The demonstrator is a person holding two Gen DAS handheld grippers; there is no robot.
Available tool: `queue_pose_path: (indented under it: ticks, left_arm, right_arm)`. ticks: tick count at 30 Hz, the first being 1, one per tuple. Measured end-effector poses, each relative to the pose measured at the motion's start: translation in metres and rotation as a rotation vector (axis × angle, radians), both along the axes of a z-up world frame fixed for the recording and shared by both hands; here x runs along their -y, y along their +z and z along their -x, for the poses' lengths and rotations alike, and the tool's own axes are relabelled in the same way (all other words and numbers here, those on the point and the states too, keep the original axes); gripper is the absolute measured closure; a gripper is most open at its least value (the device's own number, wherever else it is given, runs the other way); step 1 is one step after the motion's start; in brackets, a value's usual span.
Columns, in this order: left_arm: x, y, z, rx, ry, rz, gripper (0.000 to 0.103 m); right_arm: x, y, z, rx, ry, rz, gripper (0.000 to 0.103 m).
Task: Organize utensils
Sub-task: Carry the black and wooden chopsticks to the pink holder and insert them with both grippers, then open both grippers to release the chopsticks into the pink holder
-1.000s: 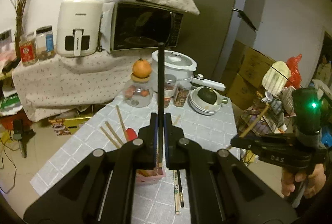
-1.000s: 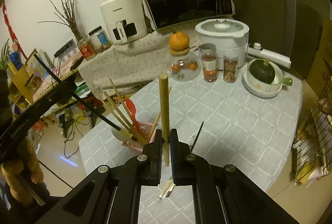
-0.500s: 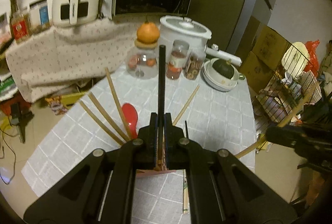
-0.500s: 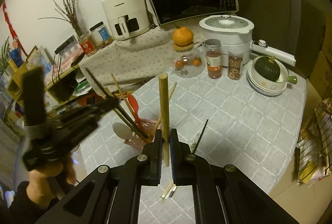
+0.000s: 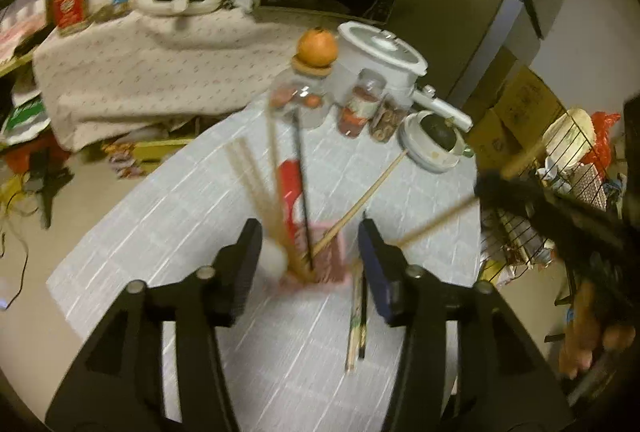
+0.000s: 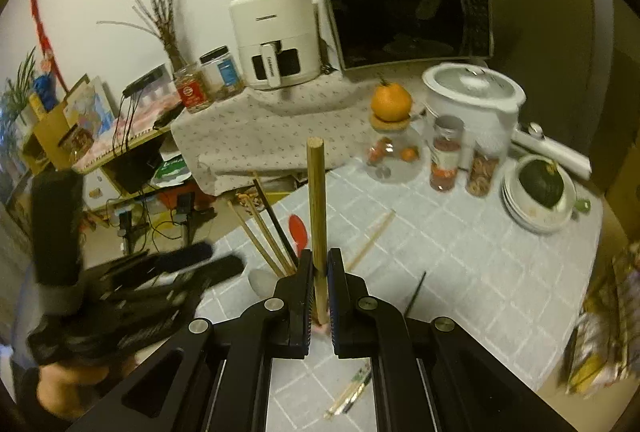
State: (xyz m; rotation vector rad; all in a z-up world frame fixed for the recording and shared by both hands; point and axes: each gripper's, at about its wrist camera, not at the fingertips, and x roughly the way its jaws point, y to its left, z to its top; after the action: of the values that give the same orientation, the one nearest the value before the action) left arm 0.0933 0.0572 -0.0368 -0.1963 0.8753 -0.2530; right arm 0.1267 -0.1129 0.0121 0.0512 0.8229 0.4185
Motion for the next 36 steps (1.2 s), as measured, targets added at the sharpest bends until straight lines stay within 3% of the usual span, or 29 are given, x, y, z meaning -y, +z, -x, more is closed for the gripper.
queue_pose_path:
  ticks: [4, 10, 17, 36]
  left_arm:
    - [-0.019, -0.015, 0.013, -0.069, 0.033, -0.054, 0.041]
    - [-0.046, -0.039, 0.009, -0.162, 0.104, -0.036, 0.040]
    - [-0.047, -0.053, 0.007, -0.202, 0.096, -0.055, 0.040]
    - [-0.051, -0.059, 0.004, -0.227, 0.111, -0.055, 0.040]
  right_arm:
    - [-0.026, -0.008, -0.012, -0.001, 0.018, 0.096, 0.096]
    - [-0.065, -0.048, -0.029, -0.060, 0.047, 0.282, 0.096]
    - [-0.082, -0.071, -0.039, -0.105, 0.072, 0.316, 0.096]
    - [-0.090, -0.085, -0.049, -0.159, 0.082, 0.316, 0.094]
